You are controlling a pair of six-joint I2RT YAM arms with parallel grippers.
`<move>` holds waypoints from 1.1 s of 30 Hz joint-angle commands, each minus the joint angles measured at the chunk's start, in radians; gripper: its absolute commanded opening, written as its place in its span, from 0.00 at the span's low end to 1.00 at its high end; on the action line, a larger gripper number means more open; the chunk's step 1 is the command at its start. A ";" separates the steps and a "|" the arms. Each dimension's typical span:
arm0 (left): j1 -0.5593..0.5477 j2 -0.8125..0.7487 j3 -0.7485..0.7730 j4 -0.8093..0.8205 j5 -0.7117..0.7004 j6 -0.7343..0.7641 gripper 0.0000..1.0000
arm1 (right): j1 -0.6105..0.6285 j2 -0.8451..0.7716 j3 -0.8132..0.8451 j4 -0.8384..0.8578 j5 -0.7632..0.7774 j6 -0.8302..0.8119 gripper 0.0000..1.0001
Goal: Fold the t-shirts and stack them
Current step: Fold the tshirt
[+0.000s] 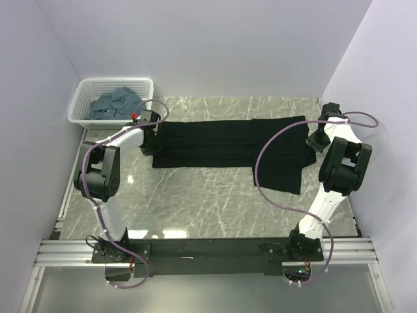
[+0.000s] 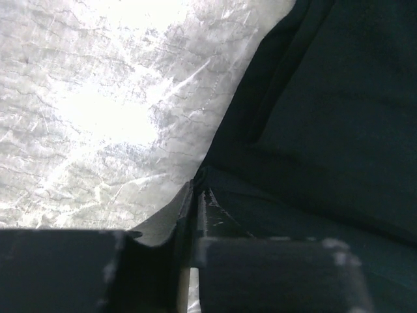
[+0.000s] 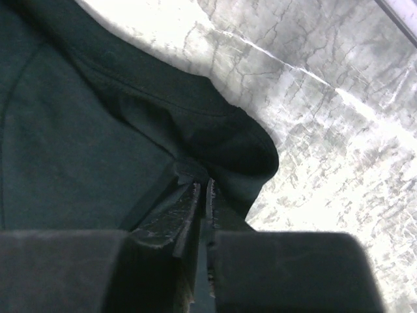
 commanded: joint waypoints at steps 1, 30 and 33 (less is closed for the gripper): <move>0.000 0.002 0.047 0.021 -0.071 0.025 0.11 | -0.015 0.006 0.047 0.020 0.067 -0.011 0.12; -0.048 -0.583 -0.292 0.041 -0.148 0.074 0.97 | 0.202 -0.557 -0.669 0.097 -0.004 0.023 0.56; -0.043 -0.581 -0.299 0.036 -0.160 0.088 0.97 | 0.205 -0.536 -0.680 0.120 -0.010 0.032 0.55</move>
